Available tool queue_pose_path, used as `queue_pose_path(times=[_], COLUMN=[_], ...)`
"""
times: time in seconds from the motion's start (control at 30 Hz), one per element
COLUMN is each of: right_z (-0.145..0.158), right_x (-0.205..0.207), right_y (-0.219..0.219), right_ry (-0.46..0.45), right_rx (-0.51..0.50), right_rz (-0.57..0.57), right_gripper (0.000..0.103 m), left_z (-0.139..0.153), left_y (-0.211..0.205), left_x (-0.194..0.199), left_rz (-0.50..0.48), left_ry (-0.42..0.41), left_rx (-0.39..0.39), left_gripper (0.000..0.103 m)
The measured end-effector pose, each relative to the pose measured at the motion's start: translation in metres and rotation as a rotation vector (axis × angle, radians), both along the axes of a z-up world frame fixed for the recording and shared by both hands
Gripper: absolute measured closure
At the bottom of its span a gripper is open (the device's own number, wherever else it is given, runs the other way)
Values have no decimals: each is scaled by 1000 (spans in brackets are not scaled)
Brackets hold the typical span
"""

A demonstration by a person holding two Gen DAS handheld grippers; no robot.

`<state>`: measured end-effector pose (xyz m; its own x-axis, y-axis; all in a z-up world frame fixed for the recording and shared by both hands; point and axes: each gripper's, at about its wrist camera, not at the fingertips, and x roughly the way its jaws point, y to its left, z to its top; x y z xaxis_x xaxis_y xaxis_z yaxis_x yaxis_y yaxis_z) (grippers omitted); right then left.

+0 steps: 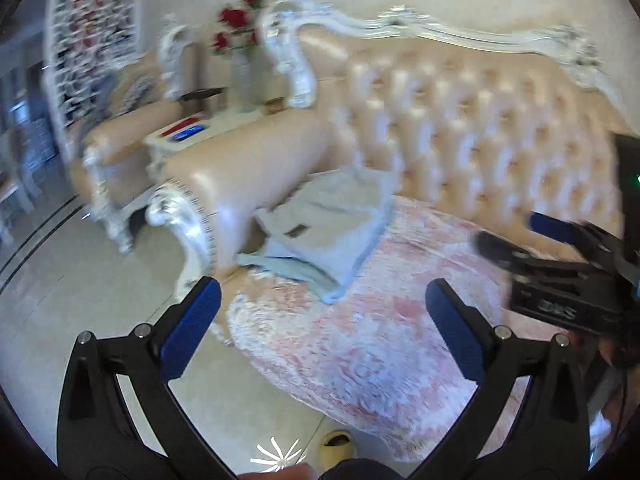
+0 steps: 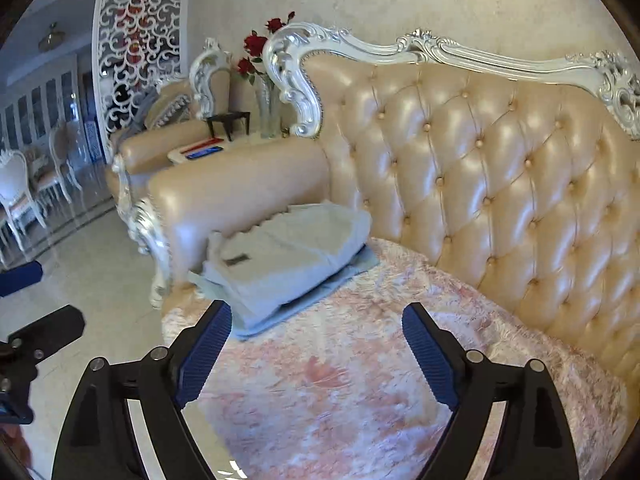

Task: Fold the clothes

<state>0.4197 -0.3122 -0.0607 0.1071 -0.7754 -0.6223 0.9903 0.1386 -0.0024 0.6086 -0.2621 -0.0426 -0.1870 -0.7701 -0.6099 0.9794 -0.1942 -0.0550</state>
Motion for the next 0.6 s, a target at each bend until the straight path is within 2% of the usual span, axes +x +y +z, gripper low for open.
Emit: queue_pose_path(times=[0.13,0.27,0.47,0.6], right_z=[9,12,14,15], right_x=[16,21,19,17], right_y=[12,20,19,18], right_ry=[38,78,62,51], right_rx=[-1,-41,-77,-100], right_rz=[0,-7,-46,-70], right_gripper=[11,4,2,0], left_z=[2,8,6,6], left_y=[7,11,11,7], left_x=[1,3,8,6], left_rz=[-12,27,72,49], left_ry=[-3,-28,-40,-60], left_rx=[-7,-37,-44,-43], left_gripper=[0,0,0,0])
